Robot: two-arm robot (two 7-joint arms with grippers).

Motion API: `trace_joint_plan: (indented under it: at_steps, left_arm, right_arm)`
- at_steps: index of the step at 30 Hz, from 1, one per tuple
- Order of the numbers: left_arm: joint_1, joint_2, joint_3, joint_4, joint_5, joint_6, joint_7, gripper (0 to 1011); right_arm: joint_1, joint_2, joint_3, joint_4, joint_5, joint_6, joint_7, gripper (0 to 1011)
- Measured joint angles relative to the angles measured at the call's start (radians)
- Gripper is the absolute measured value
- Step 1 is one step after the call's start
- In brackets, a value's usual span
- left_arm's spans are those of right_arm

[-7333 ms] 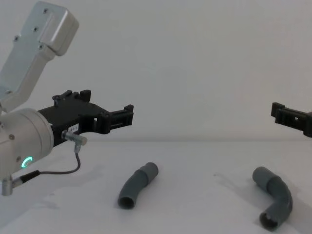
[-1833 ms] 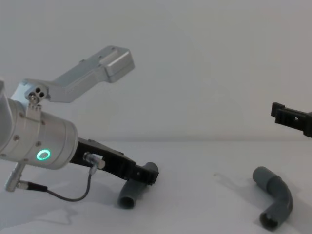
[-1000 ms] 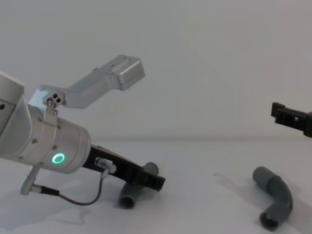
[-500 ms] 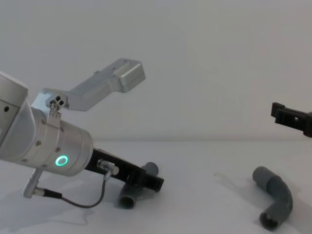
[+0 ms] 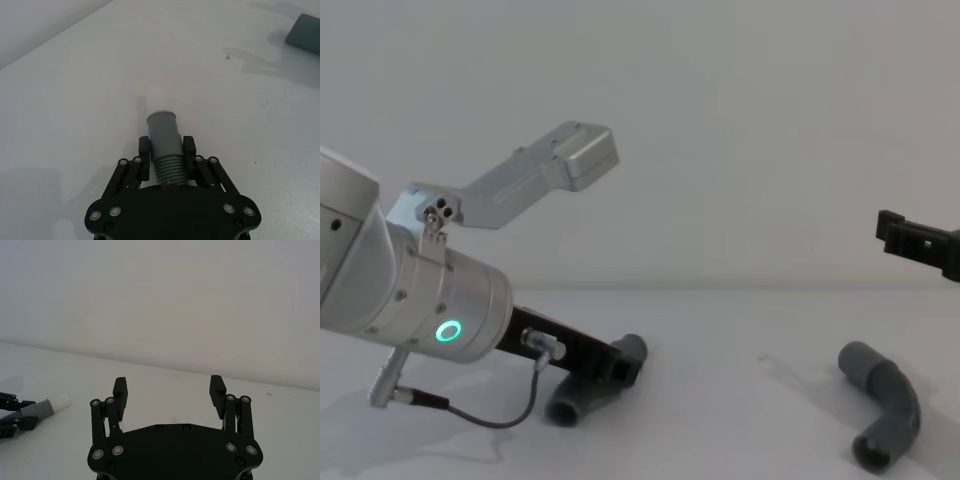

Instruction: Use both hands to pick up one end of the pipe from the table, align the ends, and insert them.

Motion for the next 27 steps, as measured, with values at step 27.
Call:
trace_joint_plan:
  at_steps: [27]
  left_arm:
    - [0.001, -0.002, -0.001, 0.001, 0.0, 0.002, 0.001, 364]
  right_arm:
    - [-0.048, 0.05, 0.013, -0.13, 0.017, 0.189, 0.022, 996]
